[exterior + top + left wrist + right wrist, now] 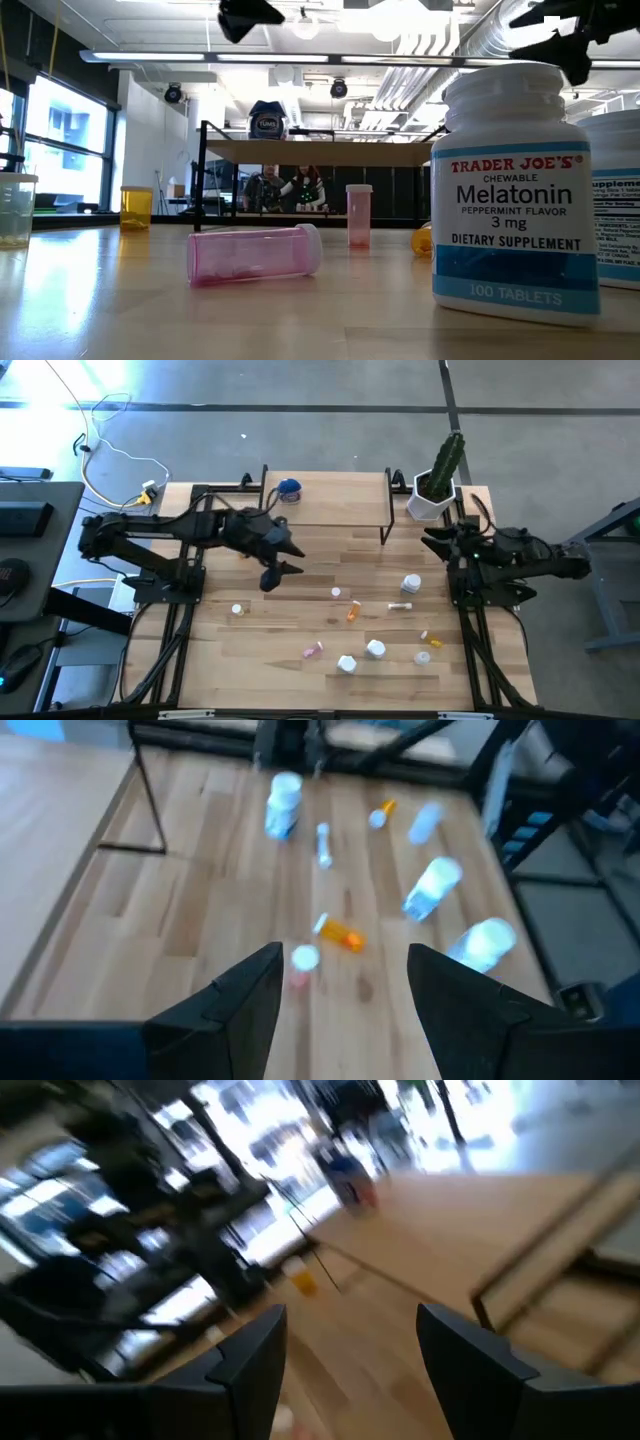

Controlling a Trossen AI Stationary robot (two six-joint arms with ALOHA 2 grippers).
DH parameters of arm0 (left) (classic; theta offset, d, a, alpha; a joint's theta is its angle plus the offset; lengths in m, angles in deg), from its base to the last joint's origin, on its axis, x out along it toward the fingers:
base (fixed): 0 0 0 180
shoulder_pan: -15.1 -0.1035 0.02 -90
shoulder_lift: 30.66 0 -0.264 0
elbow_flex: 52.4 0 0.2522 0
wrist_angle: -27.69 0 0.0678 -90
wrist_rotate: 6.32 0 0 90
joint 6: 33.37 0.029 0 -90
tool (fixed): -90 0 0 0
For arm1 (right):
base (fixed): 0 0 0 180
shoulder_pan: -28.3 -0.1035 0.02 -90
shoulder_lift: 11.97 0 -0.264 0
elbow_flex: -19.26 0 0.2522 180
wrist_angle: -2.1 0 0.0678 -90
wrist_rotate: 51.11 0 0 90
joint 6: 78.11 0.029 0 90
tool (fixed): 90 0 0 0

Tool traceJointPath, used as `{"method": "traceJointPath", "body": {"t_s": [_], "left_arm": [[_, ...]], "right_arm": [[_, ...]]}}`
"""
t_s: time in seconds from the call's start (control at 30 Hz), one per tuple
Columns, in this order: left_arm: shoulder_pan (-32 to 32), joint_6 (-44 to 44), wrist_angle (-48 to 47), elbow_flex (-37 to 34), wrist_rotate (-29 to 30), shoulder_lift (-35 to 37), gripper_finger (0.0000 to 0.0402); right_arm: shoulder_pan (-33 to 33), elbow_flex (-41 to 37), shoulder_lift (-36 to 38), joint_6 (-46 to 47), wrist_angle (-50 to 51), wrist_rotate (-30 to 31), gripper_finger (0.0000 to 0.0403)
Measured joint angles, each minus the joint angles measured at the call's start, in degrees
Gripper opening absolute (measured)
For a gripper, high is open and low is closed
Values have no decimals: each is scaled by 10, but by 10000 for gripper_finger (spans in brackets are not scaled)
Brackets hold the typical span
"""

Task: Pick and place medicine bottles onto shelf by color
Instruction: Put the top right large white pill bottle on the shelf

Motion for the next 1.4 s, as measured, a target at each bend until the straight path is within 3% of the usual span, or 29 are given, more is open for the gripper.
{"method": "traceJointPath", "body": {"t_s": [0.23, 0.47, 0.83, 1.13, 1.4], "left_arm": [[28, -76, 125, -133, 17, 98, 203], [60, -110, 189, -213, 59, 168, 204], [119, -122, 191, -221, 103, 198, 204], [147, -136, 193, -221, 113, 198, 204], [174, -139, 192, -221, 136, 198, 204]], "right_arm": [[0, 113, -115, 135, 209, -10, 215], [0, 186, -218, 222, 333, -65, 215], [7, 196, -314, 260, 347, -194, 232], [7, 196, -382, 269, 375, -202, 294], [7, 196, -461, 282, 398, -229, 298]]}}
